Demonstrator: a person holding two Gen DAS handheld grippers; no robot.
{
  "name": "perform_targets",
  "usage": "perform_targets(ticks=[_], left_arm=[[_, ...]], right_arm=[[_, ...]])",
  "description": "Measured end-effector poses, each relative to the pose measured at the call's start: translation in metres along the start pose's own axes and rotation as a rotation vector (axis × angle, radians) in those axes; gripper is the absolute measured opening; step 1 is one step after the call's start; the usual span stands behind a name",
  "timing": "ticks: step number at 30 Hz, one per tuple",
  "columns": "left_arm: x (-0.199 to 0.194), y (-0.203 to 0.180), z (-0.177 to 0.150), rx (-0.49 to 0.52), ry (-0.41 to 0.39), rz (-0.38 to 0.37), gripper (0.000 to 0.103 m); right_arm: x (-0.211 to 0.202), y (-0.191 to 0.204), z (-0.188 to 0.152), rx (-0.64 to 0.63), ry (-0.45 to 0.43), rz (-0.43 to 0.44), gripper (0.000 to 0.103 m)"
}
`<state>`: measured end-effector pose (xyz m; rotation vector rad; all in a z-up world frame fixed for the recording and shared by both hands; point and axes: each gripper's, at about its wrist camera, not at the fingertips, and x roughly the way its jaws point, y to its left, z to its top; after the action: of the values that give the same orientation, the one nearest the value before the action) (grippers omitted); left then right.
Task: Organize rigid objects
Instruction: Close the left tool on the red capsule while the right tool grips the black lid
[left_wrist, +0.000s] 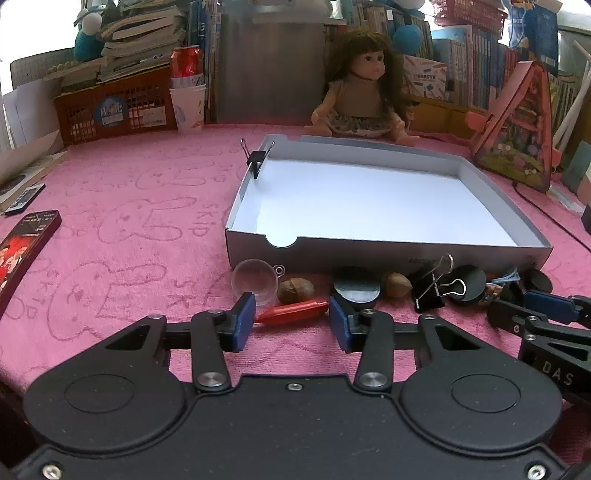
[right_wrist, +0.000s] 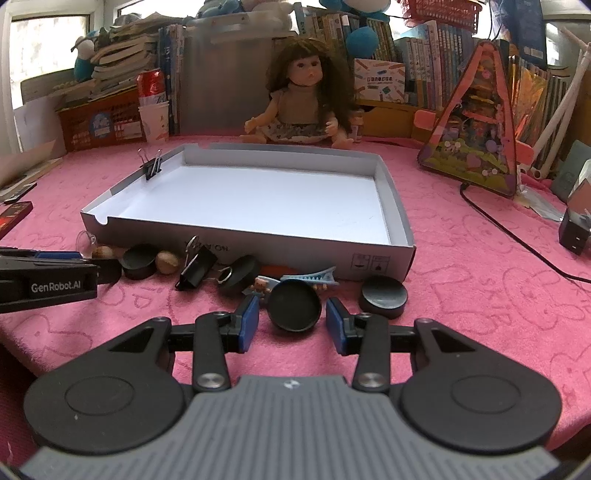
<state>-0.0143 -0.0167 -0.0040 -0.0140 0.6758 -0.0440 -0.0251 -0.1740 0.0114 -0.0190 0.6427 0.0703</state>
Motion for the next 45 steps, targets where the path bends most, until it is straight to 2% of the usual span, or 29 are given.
perform_targets(ticks=[4, 8, 11, 13, 14, 17, 24, 28, 30, 31, 32, 35, 45], left_arm=[[-0.007, 0.007, -0.001, 0.026, 0.013, -0.066, 0.041], [-0.015, 0.016, -0.003, 0.066, 0.015, -0.078, 0.041], [-0.020, 0.021, -0.004, 0.080, 0.014, -0.071, 0.043], [-0.022, 0.021, -0.005, 0.081, 0.019, -0.050, 0.050], [-0.022, 0.021, -0.006, 0.078, 0.019, -0.042, 0.053], [-0.022, 0.019, -0.008, 0.071, 0.027, -0.030, 0.056], [-0.019, 0.011, -0.013, 0.036, 0.032, 0.016, 0.058], [-0.019, 0.011, -0.014, 0.026, 0.025, 0.020, 0.056], [-0.020, 0.012, -0.014, 0.022, 0.019, 0.019, 0.042], [-0.020, 0.012, -0.013, 0.022, 0.015, 0.017, 0.042], [-0.021, 0.014, -0.012, 0.014, 0.017, 0.000, 0.042], [-0.022, 0.016, -0.011, -0.004, 0.018, -0.022, 0.042], [-0.031, 0.013, 0.001, 0.003, -0.028, -0.056, 0.042]], right_arm=[[0.000, -0.001, -0.001, 0.001, -0.003, 0.004, 0.047], [0.000, -0.001, -0.001, 0.001, -0.003, 0.003, 0.047], [0.000, -0.001, -0.001, 0.001, -0.003, 0.005, 0.047], [0.000, -0.001, -0.001, 0.001, -0.005, 0.005, 0.048], [0.000, -0.001, -0.001, 0.002, -0.006, 0.005, 0.051], [0.000, 0.000, -0.001, -0.004, -0.009, 0.004, 0.060], [-0.001, 0.000, -0.002, 0.001, -0.022, -0.014, 0.061], [0.000, -0.002, -0.003, 0.009, -0.024, -0.027, 0.062], [0.001, -0.003, -0.003, 0.012, -0.021, -0.027, 0.062], [0.001, -0.003, -0.002, 0.011, -0.018, -0.025, 0.059], [0.001, -0.002, -0.002, 0.007, -0.016, -0.019, 0.050], [0.000, 0.000, -0.002, 0.003, -0.008, -0.005, 0.037], [-0.012, 0.003, 0.005, 0.005, -0.038, 0.032, 0.037]])
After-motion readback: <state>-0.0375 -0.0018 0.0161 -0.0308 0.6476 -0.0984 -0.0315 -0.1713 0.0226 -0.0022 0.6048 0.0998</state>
